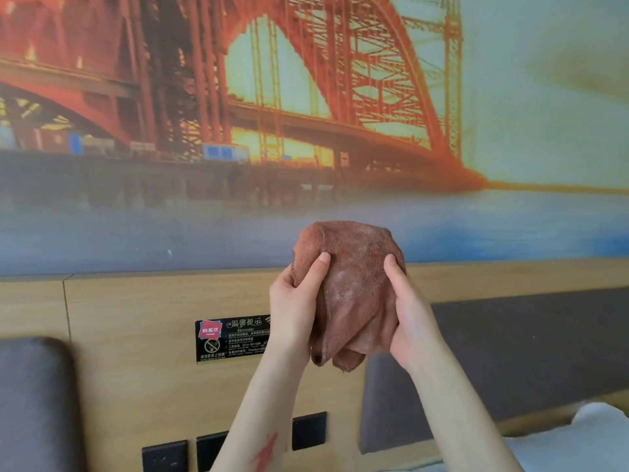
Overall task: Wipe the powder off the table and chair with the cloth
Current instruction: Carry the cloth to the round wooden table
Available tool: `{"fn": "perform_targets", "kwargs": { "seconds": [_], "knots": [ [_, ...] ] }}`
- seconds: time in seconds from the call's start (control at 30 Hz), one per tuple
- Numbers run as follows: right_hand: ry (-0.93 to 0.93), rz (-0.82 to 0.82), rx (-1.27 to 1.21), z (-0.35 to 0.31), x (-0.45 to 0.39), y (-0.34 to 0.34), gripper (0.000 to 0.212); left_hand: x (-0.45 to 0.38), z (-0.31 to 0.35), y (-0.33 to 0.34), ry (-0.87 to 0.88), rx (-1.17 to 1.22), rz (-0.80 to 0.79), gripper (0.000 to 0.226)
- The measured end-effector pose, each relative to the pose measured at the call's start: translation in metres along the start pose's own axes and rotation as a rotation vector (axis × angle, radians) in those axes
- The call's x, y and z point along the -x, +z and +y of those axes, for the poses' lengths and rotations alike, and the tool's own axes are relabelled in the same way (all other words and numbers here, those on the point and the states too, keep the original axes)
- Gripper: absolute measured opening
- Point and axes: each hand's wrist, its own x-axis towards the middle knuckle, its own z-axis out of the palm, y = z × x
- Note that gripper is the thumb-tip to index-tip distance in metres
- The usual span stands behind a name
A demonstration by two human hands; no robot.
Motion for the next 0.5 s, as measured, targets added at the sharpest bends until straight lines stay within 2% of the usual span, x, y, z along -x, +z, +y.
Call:
{"fn": "perform_targets", "kwargs": {
  "seconds": [0.2,0.4,0.5],
  "knots": [
    [-0.086,0.146,0.032,-0.015,0.034,-0.012,0.025,0.011,-0.005,0.016,-0.083,0.045,-0.099,0.012],
    [-0.274,0.448,0.082,-0.039,0.109,-0.045,0.021,0.056,-0.017,0.056,-0.221,0.124,-0.393,0.010],
    [-0.323,0.604,0.113,-0.054,0.162,-0.062,0.031,0.094,-0.020,0.082,-0.317,0.181,-0.541,0.010]
  ]
}}
